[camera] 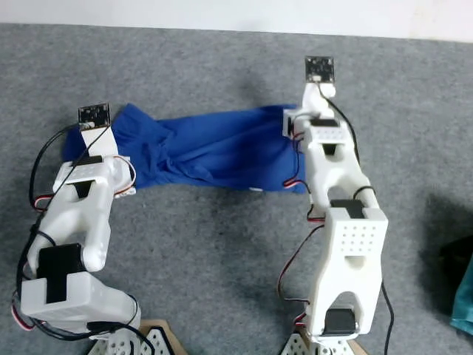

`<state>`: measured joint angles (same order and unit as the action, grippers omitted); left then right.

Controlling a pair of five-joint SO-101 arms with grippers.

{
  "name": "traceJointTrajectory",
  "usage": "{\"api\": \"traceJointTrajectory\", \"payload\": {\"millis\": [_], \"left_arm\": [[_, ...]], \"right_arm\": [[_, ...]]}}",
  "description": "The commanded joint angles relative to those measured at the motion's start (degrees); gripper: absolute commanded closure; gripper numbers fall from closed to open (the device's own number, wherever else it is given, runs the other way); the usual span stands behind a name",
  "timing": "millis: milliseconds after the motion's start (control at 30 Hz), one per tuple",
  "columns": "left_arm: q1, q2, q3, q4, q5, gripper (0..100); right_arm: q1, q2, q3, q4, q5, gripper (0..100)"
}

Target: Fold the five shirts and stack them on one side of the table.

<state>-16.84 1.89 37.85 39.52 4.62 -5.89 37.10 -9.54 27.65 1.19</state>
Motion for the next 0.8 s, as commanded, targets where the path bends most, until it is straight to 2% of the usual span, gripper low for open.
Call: {"api": "traceJointTrajectory", "payload": {"millis": [0,100,400,633,767], "left_arm": [[0.5,-2.5,0.1,-0.7,-0.2,99],[0.4,-2.5,0.1,-0.8,-0.2,99],[0.7,-4.0,-1.6,-0.7,0.2,99],[0.7,-13.8,-7.2,9.0,0.3,99],[0.5,-18.1,-10.3,14.9,0.3,99]], "right_arm": [[0.7,-2.4,-8.7,11.2,0.1,89.2],[-0.1,-5.1,-8.0,14.0,-0.2,80.3],[-0.2,-20.4,10.6,15.5,-0.3,79.9],[-1.5,-32.0,30.0,4.7,-0.2,79.9],[-1.5,-33.0,32.3,3.8,-0.3,79.9]]}}
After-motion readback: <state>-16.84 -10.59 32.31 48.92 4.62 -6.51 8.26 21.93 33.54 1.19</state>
